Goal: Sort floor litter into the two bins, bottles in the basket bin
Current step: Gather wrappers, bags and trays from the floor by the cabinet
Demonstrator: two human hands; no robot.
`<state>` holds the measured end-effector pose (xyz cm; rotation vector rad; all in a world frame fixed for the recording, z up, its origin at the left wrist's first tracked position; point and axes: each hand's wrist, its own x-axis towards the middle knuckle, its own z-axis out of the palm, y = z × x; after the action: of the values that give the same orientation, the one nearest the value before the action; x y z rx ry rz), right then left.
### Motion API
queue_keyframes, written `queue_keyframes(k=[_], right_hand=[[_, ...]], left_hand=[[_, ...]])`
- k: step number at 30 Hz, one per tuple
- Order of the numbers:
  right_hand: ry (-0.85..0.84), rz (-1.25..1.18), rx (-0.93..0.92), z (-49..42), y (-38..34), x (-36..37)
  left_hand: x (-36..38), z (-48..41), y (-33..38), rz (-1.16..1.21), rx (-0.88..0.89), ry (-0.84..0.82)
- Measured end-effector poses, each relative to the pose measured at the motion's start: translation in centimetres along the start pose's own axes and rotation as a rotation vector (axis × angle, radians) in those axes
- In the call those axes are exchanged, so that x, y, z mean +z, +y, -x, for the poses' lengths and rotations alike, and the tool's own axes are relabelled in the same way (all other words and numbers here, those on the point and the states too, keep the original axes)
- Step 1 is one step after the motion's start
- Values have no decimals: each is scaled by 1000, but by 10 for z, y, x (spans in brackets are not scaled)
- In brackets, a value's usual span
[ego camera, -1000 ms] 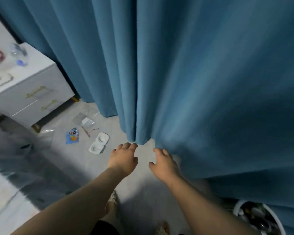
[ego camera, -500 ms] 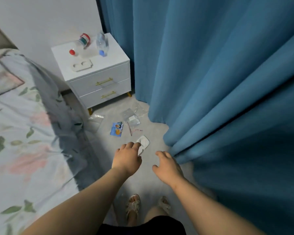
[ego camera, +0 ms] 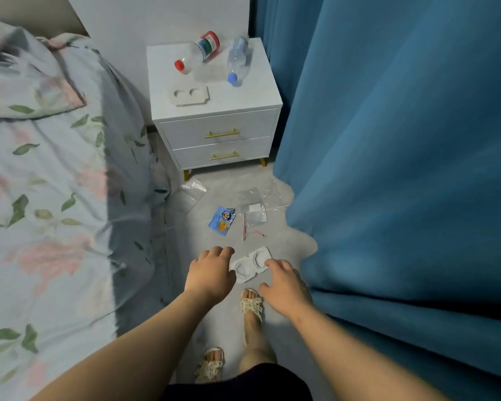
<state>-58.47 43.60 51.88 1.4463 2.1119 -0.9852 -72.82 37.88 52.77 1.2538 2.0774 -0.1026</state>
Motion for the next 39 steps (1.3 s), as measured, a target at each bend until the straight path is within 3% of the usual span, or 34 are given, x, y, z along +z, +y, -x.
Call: queue_keyframes(k=[10,17,27,31,34,39], right_hand=[[-78,100,-12,-156,44,-5],[-144,82,-19,-270,90,96],[-184,260,-105,-420,142,248],[-210,386,-181,-470,152,289],[-123,457,-278,-497,160,307],[-100,388,-327,-530,159,303]], left_hand=[[52,-149,-3,-3,-65,-62],[168,-250,-57,-37,-128,-143],[320,-387,-135,-104,-24,-138],[353,-426,-159,-121,23,-122],[366,-451,-174,-102,52,-99],[369,-481,-185,-41,78,14]])
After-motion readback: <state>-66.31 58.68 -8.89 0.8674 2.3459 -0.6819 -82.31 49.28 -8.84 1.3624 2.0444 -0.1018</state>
